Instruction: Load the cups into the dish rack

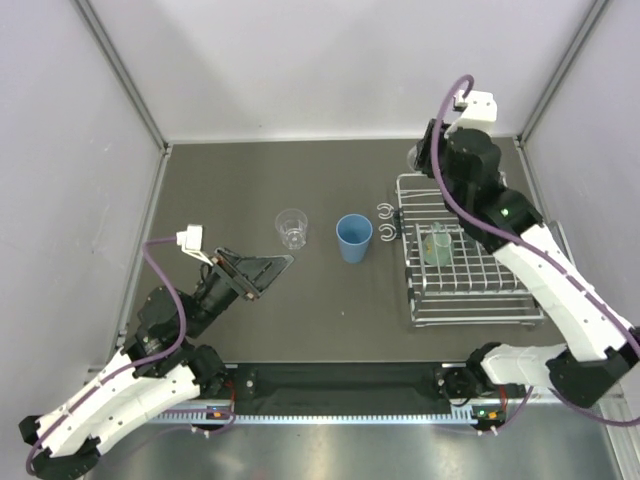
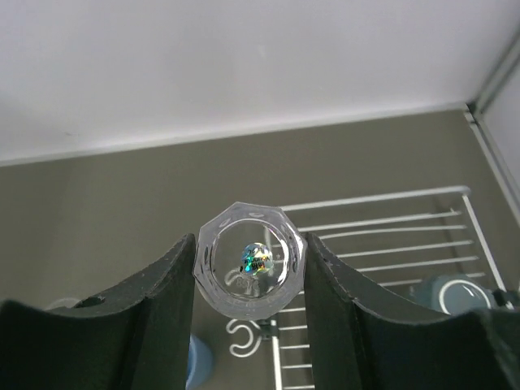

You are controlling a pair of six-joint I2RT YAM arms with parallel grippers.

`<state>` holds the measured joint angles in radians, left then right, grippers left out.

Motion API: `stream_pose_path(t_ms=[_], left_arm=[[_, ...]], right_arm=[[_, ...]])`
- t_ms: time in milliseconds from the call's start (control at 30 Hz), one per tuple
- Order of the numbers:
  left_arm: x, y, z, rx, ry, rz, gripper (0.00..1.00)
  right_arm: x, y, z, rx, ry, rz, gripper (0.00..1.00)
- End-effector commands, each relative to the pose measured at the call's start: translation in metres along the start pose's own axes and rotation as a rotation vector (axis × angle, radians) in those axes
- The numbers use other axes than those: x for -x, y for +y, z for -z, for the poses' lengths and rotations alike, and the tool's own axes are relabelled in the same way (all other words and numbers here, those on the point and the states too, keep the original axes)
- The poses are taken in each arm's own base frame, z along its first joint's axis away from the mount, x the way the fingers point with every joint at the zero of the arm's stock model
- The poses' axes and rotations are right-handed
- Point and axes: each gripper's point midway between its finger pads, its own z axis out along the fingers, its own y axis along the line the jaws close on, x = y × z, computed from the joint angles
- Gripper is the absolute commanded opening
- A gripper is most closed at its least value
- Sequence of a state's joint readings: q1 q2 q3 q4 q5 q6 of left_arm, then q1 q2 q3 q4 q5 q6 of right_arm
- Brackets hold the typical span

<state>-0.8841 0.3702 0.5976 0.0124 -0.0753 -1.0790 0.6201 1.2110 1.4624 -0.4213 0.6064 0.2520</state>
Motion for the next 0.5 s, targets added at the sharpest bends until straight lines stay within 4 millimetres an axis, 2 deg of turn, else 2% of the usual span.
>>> stream_pose_path(t_ms=[0,133,167,200,267,367,433,467], left_arm=[[0.005,-0.012,0.004,-0.031,-0.004,-0.036,0.88],[-0.001,-0.004,0.006,-0.006,0.021,-0.041,0.88],[-0.001,-0.004,0.006,-0.006,0.021,-0.042,0.88],[-0.001,-0.003,0.007,-0.002,0.023,-0.044,0.88],[0.0,-0.004,0.008,-0.006,0.021,-0.05,0.88],[0.0,-0.004,0.011,-0.004,0.02,-0.056,0.88],[0.0,-0.002,0.013,0.001,0.021,-0.057,0.88],[0.0,-0.002,0.013,0.001,0.02,-0.058,0.88]], right_arm=[[0.008,-0.03,-0.021,-0.119,0.024,0.051,0.0],[-0.01,-0.048,-0.052,-0.212,0.106,0.043,0.0],[-0.026,-0.05,-0.062,-0.235,0.157,0.061,0.0],[-0.023,-0.055,-0.067,-0.258,0.157,0.029,0.0],[-0.036,-0.065,-0.081,-0.3,0.212,0.027,0.0],[-0.052,-0.075,-0.098,-0.351,0.266,-0.018,0.0],[-0.065,-0.083,-0.102,-0.386,0.308,-0.055,0.0],[-0.072,-0.093,-0.107,-0.417,0.325,-0.069,0.0]])
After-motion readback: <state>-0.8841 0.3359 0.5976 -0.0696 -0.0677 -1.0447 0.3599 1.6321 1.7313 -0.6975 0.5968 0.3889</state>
